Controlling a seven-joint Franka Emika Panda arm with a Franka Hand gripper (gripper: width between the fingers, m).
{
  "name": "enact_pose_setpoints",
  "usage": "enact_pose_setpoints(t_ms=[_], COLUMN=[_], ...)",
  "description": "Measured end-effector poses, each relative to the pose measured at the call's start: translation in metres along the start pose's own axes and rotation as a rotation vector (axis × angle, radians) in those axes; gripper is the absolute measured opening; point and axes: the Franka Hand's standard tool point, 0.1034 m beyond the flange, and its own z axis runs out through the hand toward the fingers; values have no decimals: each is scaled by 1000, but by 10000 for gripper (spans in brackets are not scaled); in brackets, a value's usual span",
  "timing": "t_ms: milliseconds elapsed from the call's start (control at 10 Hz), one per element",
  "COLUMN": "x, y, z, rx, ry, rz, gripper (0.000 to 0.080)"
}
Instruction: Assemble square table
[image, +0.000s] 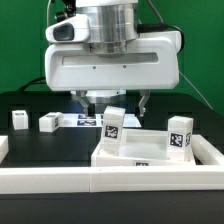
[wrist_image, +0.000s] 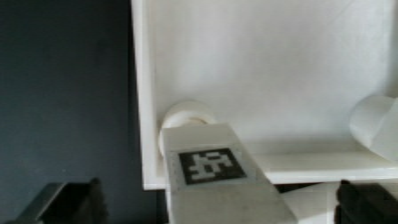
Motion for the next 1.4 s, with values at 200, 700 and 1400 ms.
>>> enact_pose_setpoints(t_ms=[200, 700, 1400], x=[6, 12, 12], y=[2, 3, 3], z=[1, -3, -3], rx=[-2, -16, -9], ry=[6, 20, 26], rz=[3, -16, 160], gripper=[649, 367, 290])
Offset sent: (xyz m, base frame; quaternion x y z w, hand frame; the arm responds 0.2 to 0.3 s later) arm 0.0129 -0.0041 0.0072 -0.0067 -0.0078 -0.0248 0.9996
